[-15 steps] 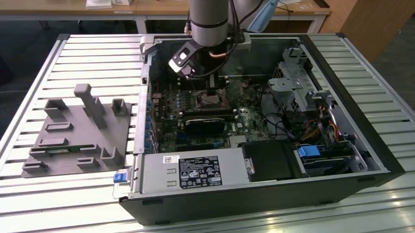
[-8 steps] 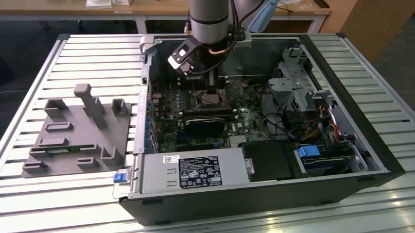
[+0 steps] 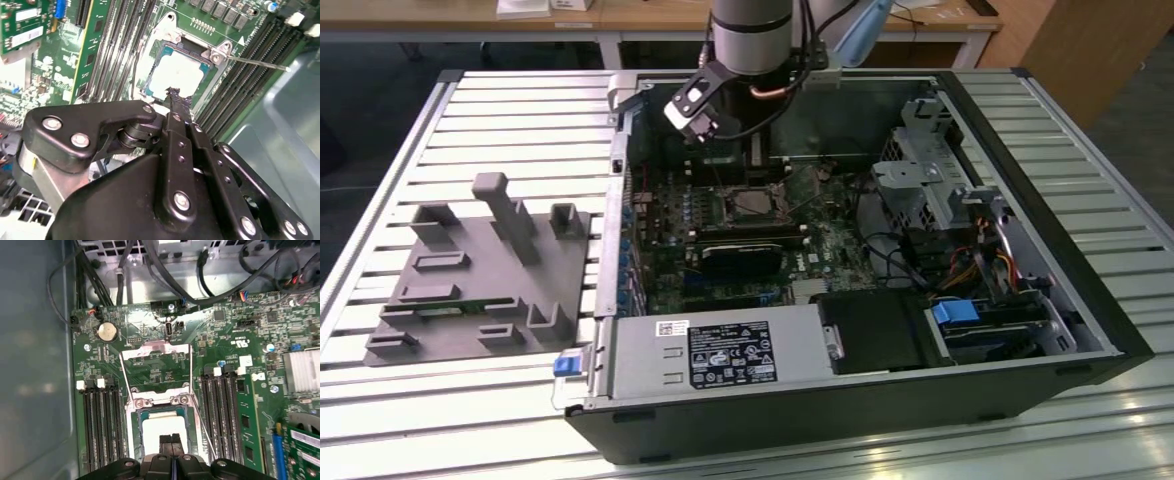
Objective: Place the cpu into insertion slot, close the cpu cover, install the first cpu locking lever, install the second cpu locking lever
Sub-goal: 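Place the cpu into insertion slot, then close the cpu cover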
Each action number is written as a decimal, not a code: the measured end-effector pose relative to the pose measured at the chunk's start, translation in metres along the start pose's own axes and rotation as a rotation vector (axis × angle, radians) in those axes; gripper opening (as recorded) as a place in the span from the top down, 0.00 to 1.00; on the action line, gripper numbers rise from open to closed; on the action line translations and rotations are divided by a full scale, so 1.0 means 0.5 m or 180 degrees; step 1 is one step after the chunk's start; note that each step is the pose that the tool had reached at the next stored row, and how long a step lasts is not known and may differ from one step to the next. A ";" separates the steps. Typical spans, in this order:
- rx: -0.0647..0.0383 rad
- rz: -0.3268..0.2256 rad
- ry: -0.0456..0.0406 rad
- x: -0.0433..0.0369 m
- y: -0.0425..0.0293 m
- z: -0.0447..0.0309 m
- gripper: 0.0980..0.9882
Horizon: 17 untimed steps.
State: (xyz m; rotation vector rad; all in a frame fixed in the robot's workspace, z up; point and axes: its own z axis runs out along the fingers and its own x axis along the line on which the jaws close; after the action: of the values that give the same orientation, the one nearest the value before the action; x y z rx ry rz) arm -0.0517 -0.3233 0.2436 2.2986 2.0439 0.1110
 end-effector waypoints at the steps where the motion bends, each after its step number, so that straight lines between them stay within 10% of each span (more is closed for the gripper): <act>1: 0.0000 0.0002 0.0000 0.000 0.001 -0.007 0.99; 7: 0.0000 0.0013 -0.0002 0.000 0.003 -0.036 0.99; 17: 0.0000 0.0016 -0.0002 0.001 0.006 -0.040 0.99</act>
State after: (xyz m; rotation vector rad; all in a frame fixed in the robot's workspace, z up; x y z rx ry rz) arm -0.0508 -0.3233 0.2640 2.3035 2.0379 0.1104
